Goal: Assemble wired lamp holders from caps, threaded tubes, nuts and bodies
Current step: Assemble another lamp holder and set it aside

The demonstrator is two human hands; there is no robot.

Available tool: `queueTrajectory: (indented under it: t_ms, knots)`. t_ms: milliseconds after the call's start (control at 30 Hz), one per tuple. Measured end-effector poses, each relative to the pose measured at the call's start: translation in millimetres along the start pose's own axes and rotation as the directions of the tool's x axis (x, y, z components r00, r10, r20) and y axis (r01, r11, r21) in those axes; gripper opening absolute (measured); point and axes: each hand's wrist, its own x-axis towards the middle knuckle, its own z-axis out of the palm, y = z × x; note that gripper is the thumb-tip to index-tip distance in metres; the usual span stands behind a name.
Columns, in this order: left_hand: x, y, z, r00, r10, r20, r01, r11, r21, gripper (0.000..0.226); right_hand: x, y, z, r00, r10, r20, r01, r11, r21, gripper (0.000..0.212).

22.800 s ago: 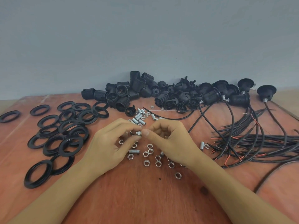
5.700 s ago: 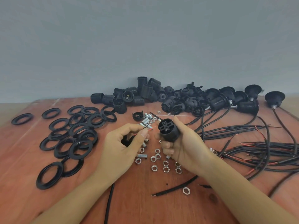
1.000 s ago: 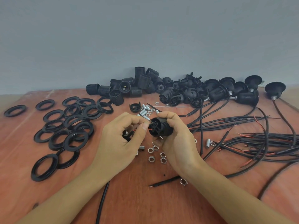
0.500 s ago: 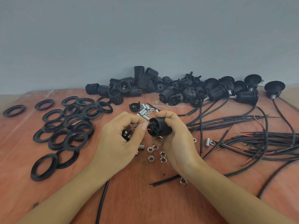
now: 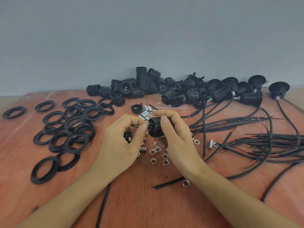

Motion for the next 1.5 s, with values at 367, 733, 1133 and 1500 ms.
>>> queueTrajectory:
  t_ms: [367,733,1133,1500]
  knots:
    - [-1.1,-0.7,2.5,1.000,-0.012,0.004,0.012,0.998,-0.055,0.007,1.0,-0.1,-3.0,1.000,-0.008,0.025,0.008,1.000,0.003,0.023]
    - [-0.3,-4.0,1.9,0.986,0.158,-0.046,-0.152,0.981,0.123,0.008,2.8,1.2,-3.7,0.998,-0.040,0.052,0.044,0.996,-0.082,0.020]
    - [-0.9,-5.3,1.8,0.985,0.173,-0.029,-0.169,0.980,0.109,0.005,-0.8,-2.4,-1.8,0.995,-0.078,0.064,0.087,0.985,-0.149,0.017]
    - [-2.1,-7.2,4.2,0.998,0.028,-0.049,-0.028,1.000,-0.008,0.008,-1.1,-4.7,-0.5,0.986,-0.150,0.078,0.163,0.966,-0.202,0.017]
